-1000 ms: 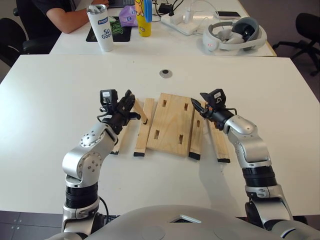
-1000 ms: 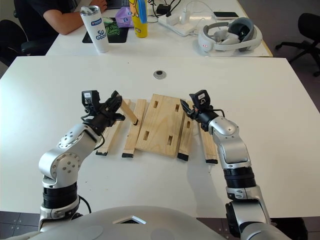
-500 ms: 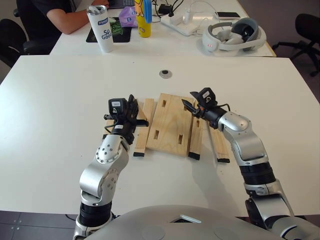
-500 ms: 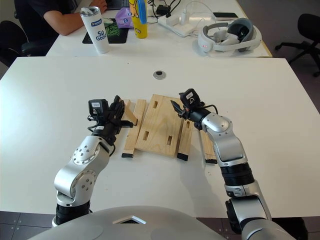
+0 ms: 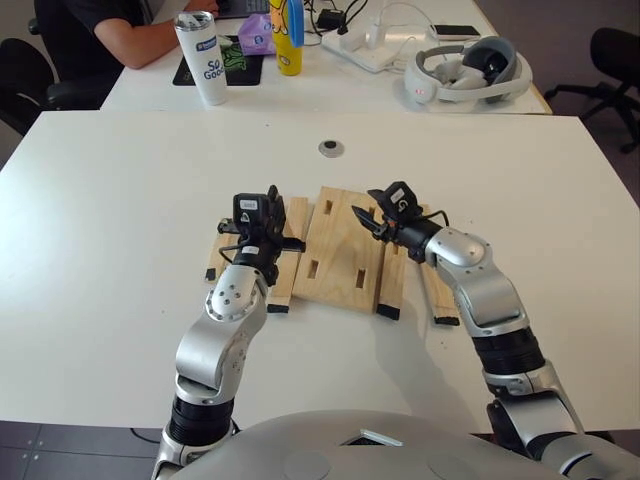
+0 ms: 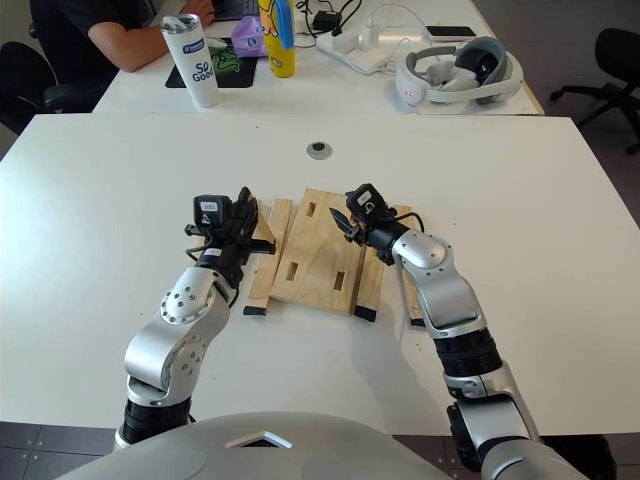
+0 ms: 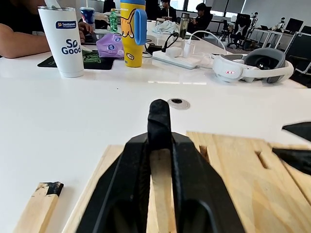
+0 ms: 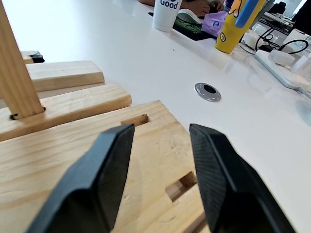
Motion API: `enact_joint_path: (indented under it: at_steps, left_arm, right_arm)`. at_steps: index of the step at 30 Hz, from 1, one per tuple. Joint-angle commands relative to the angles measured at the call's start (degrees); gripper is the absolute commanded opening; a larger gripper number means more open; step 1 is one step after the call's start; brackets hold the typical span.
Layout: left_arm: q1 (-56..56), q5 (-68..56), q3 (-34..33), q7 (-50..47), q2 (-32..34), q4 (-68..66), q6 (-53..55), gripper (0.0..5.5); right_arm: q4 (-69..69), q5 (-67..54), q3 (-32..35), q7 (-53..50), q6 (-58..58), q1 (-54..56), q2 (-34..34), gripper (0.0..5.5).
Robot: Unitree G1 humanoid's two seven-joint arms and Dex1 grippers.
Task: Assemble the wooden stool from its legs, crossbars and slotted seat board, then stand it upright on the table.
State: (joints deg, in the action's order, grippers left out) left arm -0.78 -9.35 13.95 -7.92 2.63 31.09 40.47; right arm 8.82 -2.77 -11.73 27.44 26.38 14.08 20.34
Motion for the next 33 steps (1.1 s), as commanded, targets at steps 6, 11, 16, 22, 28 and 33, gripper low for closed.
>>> enact_joint_path:
  at_steps: [6,11,16,22,28,33]
  left_arm:
    - [-3.10,0.39,-0.23,5.61,4.18,-4.80,8.19,0.44]
    - [-6.07,3.75,2.50,6.74,7.48,-2.89,5.86,0.44]
    - [-6.61,4.50,2.32,7.04,7.14,-2.54,4.68,0.44]
    - [-3.22,3.84,1.12,8.23,5.81,-2.79,5.72,0.44]
    - [-2.88,4.28,0.48,9.45,5.83,-2.68,3.68,0.87]
    - [-1.80,4.50,0.30,12.24,7.64,0.88,1.13,1.63]
  right_arm:
    - [2.84,0.70,0.50,-2.91,1.12,-2.55,-1.48,2.10]
    - [2.78,1.04,0.38,-2.92,0.67,-2.56,-0.77,2.10]
    - [2.73,1.16,0.16,-2.48,0.71,-2.37,-0.77,2.10]
    - [2.30,1.34,0.00,-2.68,0.60,-2.14,-1.35,2.10]
    - [1.05,1.65,0.30,-2.83,-0.27,-1.92,-1.50,2.10]
    - [-0.11,2.04,1.00,-3.59,-1.32,-2.70,-1.80,2.10]
